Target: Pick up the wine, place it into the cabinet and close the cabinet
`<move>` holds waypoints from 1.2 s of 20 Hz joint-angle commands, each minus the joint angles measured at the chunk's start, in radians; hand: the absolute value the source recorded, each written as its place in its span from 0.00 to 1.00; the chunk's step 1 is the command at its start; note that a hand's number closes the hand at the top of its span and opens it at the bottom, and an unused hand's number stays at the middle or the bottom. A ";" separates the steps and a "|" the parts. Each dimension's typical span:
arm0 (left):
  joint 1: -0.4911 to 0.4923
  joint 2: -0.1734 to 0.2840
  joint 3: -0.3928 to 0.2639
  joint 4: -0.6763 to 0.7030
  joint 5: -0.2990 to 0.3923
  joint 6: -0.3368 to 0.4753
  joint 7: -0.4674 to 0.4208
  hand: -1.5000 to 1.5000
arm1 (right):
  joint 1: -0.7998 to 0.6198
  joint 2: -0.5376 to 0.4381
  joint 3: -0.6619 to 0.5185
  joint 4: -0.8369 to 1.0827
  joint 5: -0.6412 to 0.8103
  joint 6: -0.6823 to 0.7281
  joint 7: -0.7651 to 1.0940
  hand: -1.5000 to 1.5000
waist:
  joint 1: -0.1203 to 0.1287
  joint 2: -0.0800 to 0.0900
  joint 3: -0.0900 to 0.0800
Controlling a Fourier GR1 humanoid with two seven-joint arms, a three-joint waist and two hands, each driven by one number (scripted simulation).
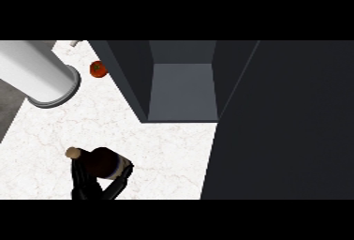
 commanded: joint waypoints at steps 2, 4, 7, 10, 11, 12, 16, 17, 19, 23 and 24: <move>-0.054 -0.001 0.044 0.064 0.030 -0.127 -0.034 1.00 | 0.047 0.001 -0.038 -0.118 -0.083 -0.008 0.078 0.00 | -0.001 0.001 0.001; -0.096 -0.001 -0.020 0.125 0.040 -0.081 -0.087 1.00 | -0.016 -0.002 0.024 -0.085 -0.037 -0.028 0.130 0.00 | -0.003 0.000 0.000; -0.125 -0.001 -0.055 0.110 -0.075 -0.003 -0.072 1.00 | 0.028 -0.006 -0.023 -0.060 -0.074 0.006 0.045 0.00 | -0.003 0.002 0.001; -0.111 0.054 -0.040 0.123 -0.142 0.013 -0.095 1.00 | 0.048 0.015 0.021 -0.092 -0.022 -0.025 0.063 0.00 | -0.002 0.000 0.001; -0.147 0.054 -0.030 0.136 -0.154 0.036 -0.090 1.00 | -0.007 -0.016 -0.028 -0.081 -0.072 -0.019 0.110 0.00 | -0.006 -0.001 0.001; -0.103 0.018 -0.066 0.084 -0.179 0.070 -0.102 1.00 | 0.015 0.013 0.034 -0.046 -0.004 -0.022 0.043 0.00 | 0.004 0.000 0.001; -0.215 0.058 -0.049 0.129 -0.214 0.039 -0.072 1.00 | 0.042 -0.011 -0.037 -0.048 -0.102 0.023 0.019 0.00 | -0.003 0.002 0.001; -0.225 0.080 -0.092 0.130 -0.234 -0.007 -0.051 1.00 | 0.077 0.003 -0.039 -0.050 -0.099 0.020 -0.003 0.00 | -0.006 0.003 0.002; -0.245 0.178 -0.145 0.144 -0.238 -0.172 -0.001 1.00 | 0.034 -0.003 -0.040 -0.059 -0.103 0.007 0.032 0.00 | -0.027 0.000 0.002; -0.353 0.268 -0.154 0.168 -0.235 -0.357 0.031 1.00 | -0.010 -0.002 -0.016 -0.032 -0.074 -0.005 0.047 0.00 | -0.020 0.000 0.000; -0.363 0.225 -0.171 0.169 -0.257 -0.341 0.001 1.00 | 0.067 0.020 0.006 -0.056 -0.065 0.006 0.004 0.00 | -0.013 0.002 0.001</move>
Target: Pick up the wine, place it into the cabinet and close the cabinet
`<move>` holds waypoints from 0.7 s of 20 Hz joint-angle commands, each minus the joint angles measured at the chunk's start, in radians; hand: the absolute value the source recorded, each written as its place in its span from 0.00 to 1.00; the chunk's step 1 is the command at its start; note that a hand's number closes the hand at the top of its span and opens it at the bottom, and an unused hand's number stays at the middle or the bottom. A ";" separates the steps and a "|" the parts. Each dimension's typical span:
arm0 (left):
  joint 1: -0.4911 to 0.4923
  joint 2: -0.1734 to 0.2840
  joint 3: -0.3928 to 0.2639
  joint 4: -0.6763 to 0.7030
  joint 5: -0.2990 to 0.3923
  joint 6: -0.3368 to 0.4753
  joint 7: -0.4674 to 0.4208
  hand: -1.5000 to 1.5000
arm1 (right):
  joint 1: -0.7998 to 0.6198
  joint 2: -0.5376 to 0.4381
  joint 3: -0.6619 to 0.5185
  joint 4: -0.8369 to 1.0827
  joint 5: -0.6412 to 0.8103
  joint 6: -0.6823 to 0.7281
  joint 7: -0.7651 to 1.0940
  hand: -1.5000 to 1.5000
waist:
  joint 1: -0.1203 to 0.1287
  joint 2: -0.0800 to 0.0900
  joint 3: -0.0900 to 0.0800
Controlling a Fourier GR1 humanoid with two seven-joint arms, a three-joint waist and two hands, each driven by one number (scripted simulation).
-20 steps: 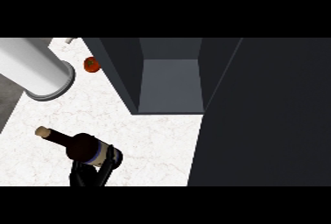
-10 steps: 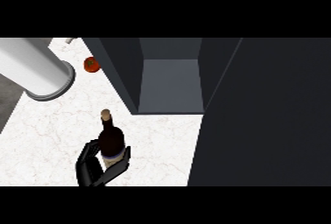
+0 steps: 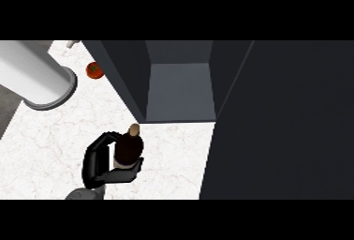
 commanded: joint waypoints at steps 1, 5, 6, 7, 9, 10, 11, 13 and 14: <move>-0.069 0.045 -0.020 0.000 -0.025 -0.121 0.000 1.00 | 0.019 0.002 -0.009 -0.079 -0.036 -0.018 0.079 0.00 | 0.009 -0.001 0.000; -0.126 0.045 -0.043 -0.128 -0.046 -0.084 0.124 1.00 | 0.053 -0.014 -0.037 -0.155 -0.067 -0.011 0.117 0.00 | 0.008 -0.005 0.001; -0.094 0.003 -0.080 -0.169 -0.050 -0.083 0.135 1.00 | 0.048 -0.016 -0.071 -0.081 -0.105 0.018 0.051 0.00 | 0.018 -0.002 0.002; -0.074 0.049 -0.063 -0.229 -0.025 -0.118 0.175 1.00 | 0.072 -0.007 -0.041 -0.119 -0.080 0.009 0.063 0.00 | 0.021 -0.003 0.002; -0.082 0.017 -0.082 -0.305 -0.019 -0.080 0.258 1.00 | 0.020 -0.020 -0.046 -0.090 -0.082 -0.004 0.110 0.00 | 0.021 -0.004 0.001; -0.114 -0.021 -0.086 -0.272 -0.026 -0.076 0.252 1.00 | 0.093 -0.008 -0.051 -0.103 -0.109 0.035 0.029 0.00 | 0.018 -0.001 0.002; -0.125 -0.012 -0.094 -0.352 -0.037 -0.045 0.306 1.00 | 0.084 0.012 -0.018 -0.084 -0.062 0.006 0.035 0.00 | 0.022 -0.002 0.001; -0.161 -0.029 -0.083 -0.359 -0.033 -0.022 0.368 1.00 | 0.013 -0.023 -0.056 -0.134 -0.080 -0.018 0.133 0.00 | 0.016 -0.005 0.001; -0.163 -0.078 -0.119 -0.391 -0.059 0.041 0.393 1.00 | 0.079 -0.011 -0.070 -0.122 -0.123 0.017 0.073 0.00 | 0.016 -0.004 0.002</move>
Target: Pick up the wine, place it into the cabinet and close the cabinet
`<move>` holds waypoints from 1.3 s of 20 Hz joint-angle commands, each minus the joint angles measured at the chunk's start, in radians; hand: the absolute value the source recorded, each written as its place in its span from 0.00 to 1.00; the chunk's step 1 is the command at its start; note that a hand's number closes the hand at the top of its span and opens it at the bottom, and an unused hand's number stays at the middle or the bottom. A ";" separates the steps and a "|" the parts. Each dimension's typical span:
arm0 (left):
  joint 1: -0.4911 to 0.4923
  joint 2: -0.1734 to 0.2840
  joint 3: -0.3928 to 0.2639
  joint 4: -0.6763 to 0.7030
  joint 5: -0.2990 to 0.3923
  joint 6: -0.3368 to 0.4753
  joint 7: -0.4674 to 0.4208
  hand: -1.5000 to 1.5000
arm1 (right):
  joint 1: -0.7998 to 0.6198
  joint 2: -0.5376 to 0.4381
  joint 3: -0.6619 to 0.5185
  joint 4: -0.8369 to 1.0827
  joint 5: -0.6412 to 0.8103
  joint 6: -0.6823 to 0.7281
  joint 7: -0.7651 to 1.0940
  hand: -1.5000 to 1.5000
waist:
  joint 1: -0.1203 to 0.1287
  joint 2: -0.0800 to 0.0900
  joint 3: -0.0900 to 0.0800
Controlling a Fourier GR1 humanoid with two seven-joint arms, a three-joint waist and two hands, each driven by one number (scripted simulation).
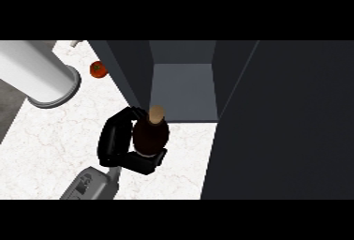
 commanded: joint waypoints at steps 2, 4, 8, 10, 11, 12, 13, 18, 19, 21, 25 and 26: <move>-0.086 -0.069 -0.021 -0.111 -0.015 0.090 0.179 1.00 | 0.020 0.000 -0.011 -0.096 -0.069 -0.008 0.084 0.00 | -0.002 0.000 0.000; -0.121 -0.053 -0.006 -0.165 -0.032 0.129 0.272 1.00 | -0.016 -0.030 -0.075 -0.061 -0.125 0.019 0.071 0.00 | 0.002 0.001 0.000; -0.145 -0.084 -0.047 -0.236 -0.109 0.233 0.383 1.00 | 0.006 0.006 -0.027 -0.075 -0.080 -0.001 0.054 0.00 | 0.005 0.000 0.000; -0.229 -0.100 -0.017 -0.212 -0.111 0.253 0.452 1.00 | 0.027 -0.038 -0.095 -0.112 -0.144 0.034 0.090 0.00 | -0.004 0.000 0.000; -0.311 -0.118 0.026 -0.140 -0.104 0.247 0.470 1.00 | 0.035 0.017 -0.040 -0.025 -0.104 0.027 -0.009 0.00 | -0.001 0.004 0.000; -0.244 -0.097 0.029 -0.168 -0.101 0.213 0.441 1.00 | 0.053 0.017 -0.013 -0.094 -0.080 0.011 0.048 0.00 | 0.000 0.003 -0.001; -0.356 -0.119 0.080 -0.105 -0.083 0.248 0.518 1.00 | 0.063 0.016 0.007 -0.090 -0.057 0.021 0.031 0.00 | -0.006 0.003 0.000; -0.366 -0.156 0.102 -0.022 -0.137 0.230 0.422 1.00 | 0.051 -0.006 -0.101 -0.068 -0.162 0.049 0.012 0.00 | -0.003 0.005 0.000; -0.476 -0.173 0.113 0.072 -0.129 0.294 0.444 1.00 | 0.074 0.041 0.000 -0.055 -0.071 0.030 -0.023 0.00 | -0.010 0.007 0.000; -0.485 -0.148 0.136 0.029 -0.141 0.270 0.512 1.00 | -0.061 -0.020 -0.045 -0.100 -0.075 -0.023 0.148 0.00 | -0.007 0.000 -0.001; -0.516 -0.129 0.112 0.129 -0.225 0.274 0.460 1.00 | -0.006 0.011 -0.023 -0.055 -0.084 0.013 0.042 0.00 | -0.004 0.004 -0.001; -0.454 -0.146 0.101 0.099 -0.232 0.268 0.405 1.00 | 0.084 -0.007 -0.098 -0.090 -0.155 0.061 0.010 0.00 | -0.004 0.004 0.000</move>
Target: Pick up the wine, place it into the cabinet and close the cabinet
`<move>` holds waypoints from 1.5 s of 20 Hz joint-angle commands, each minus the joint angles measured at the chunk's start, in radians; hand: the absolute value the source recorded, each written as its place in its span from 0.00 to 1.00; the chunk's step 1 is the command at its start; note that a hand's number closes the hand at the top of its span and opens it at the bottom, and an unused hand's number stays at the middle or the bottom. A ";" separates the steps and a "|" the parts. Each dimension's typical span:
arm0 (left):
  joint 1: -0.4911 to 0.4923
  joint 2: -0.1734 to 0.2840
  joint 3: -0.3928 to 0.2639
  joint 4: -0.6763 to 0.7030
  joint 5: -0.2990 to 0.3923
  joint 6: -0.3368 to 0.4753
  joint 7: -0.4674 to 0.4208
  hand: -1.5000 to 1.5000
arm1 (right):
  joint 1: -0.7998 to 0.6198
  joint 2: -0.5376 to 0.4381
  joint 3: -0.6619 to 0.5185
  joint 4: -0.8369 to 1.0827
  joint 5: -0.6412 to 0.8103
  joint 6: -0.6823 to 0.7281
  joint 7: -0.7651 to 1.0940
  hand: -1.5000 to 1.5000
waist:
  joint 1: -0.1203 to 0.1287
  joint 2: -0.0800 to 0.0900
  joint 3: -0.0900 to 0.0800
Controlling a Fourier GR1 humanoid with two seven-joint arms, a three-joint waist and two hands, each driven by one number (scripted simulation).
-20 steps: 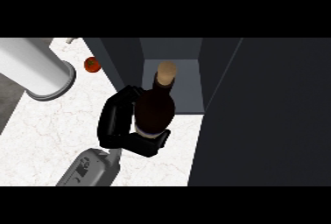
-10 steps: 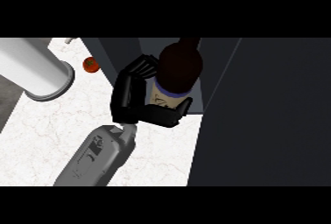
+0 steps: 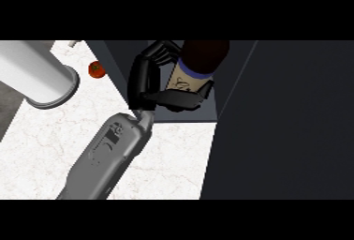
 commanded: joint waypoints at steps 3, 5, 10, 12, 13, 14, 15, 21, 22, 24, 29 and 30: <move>-0.028 -0.025 0.005 0.137 -0.065 -0.005 -0.087 1.00 | 0.045 0.005 -0.034 -0.071 -0.112 0.025 0.016 0.00 | -0.002 0.003 0.000; 0.040 -0.025 -0.042 0.149 -0.050 0.004 -0.167 1.00 | 0.055 0.022 0.006 -0.089 -0.066 0.006 0.029 0.00 | -0.003 0.002 0.000; -0.047 -0.008 0.055 0.261 -0.033 -0.070 -0.174 1.00 | -0.013 0.004 0.003 -0.111 -0.062 -0.024 0.106 0.00 | -0.001 0.000 -0.001; -0.081 -0.026 0.046 0.317 -0.008 -0.044 -0.198 1.00 | 0.007 -0.008 -0.091 -0.029 -0.141 0.027 0.014 0.00 | -0.002 0.003 0.000; -0.102 -0.026 0.077 0.391 0.017 -0.076 -0.261 1.00 | 0.013 -0.005 -0.052 -0.027 -0.109 0.036 0.006 0.00 | -0.007 0.005 0.000; -0.007 -0.026 -0.002 0.337 0.032 -0.022 -0.296 1.00 | -0.008 -0.011 -0.054 -0.080 -0.118 0.012 0.070 0.00 | -0.009 0.002 -0.001; -0.088 -0.026 0.012 0.342 0.023 -0.021 -0.229 1.00 | 0.047 0.025 0.004 -0.059 -0.059 0.020 0.001 0.00 | -0.002 0.002 0.000; -0.129 -0.026 -0.014 0.503 0.134 0.000 -0.332 1.00 | -0.023 0.012 0.008 -0.076 -0.079 -0.001 0.080 0.00 | -0.020 0.005 -0.001; -0.072 -0.026 -0.049 0.500 0.124 0.011 -0.358 1.00 | -0.019 -0.006 -0.044 -0.071 -0.115 0.016 0.068 0.00 | -0.015 0.004 0.000; -0.088 -0.026 -0.005 0.570 0.112 -0.046 -0.405 1.00 | -0.024 0.008 -0.023 -0.049 -0.070 -0.009 0.065 0.00 | -0.011 0.005 -0.001; -0.084 -0.026 -0.068 0.668 0.118 0.003 -0.465 1.00 | -0.016 0.015 -0.024 -0.039 -0.097 0.024 0.027 0.00 | -0.014 0.006 0.000; -0.099 -0.026 -0.107 0.683 0.173 0.043 -0.476 1.00 | 0.000 0.027 -0.039 -0.013 -0.116 0.039 -0.023 0.00 | -0.024 0.009 0.000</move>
